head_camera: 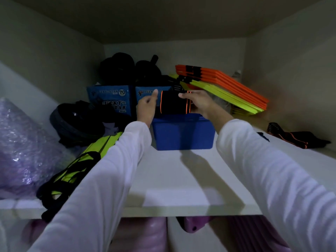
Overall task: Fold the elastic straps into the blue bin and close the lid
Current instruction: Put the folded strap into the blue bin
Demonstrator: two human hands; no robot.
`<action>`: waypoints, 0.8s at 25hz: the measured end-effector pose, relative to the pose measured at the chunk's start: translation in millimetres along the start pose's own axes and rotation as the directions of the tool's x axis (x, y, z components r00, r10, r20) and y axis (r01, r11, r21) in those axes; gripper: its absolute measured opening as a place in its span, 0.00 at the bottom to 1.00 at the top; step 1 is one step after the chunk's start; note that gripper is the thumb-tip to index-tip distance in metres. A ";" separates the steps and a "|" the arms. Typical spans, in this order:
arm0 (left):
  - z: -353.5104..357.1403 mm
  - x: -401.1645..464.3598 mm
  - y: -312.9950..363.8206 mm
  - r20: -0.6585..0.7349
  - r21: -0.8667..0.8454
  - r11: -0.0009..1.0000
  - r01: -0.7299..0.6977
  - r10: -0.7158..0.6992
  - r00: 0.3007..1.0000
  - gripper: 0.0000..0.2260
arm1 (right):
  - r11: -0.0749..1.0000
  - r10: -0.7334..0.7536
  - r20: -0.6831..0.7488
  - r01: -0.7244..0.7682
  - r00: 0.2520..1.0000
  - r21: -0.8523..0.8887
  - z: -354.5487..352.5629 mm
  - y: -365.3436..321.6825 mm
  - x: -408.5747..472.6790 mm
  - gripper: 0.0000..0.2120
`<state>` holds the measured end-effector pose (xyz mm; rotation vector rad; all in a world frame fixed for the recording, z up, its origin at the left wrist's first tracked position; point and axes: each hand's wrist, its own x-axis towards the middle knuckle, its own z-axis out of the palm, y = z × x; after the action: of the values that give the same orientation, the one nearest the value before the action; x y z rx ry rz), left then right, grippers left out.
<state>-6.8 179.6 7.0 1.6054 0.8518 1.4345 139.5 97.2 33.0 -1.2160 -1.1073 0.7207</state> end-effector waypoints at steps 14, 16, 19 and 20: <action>5.3 58.6 -32.2 -0.038 0.643 0.740 0.200 -0.230 0.973 0.13 | 0.282 0.374 0.098 -0.012 0.922 -0.959 37.5 43.7 90.0 0.20; 5.3 61.4 -34.0 -0.042 0.649 0.733 0.206 -0.235 0.971 0.13 | 0.253 0.440 0.106 -0.009 0.892 -0.968 39.2 40.3 91.0 0.20; 7.7 61.7 -33.1 -0.054 0.677 0.705 0.209 -0.235 0.970 0.13 | 0.266 0.536 0.093 -0.063 0.839 -0.962 38.3 41.1 94.2 0.20; 9.1 60.5 -32.2 -0.057 0.690 0.695 0.202 -0.226 0.972 0.14 | 0.259 0.572 0.096 -0.069 0.815 -0.963 36.8 42.6 95.8 0.20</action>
<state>11.0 246.5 5.2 1.9644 1.6429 0.9474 142.6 207.1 16.8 -2.4871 -1.7986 0.6642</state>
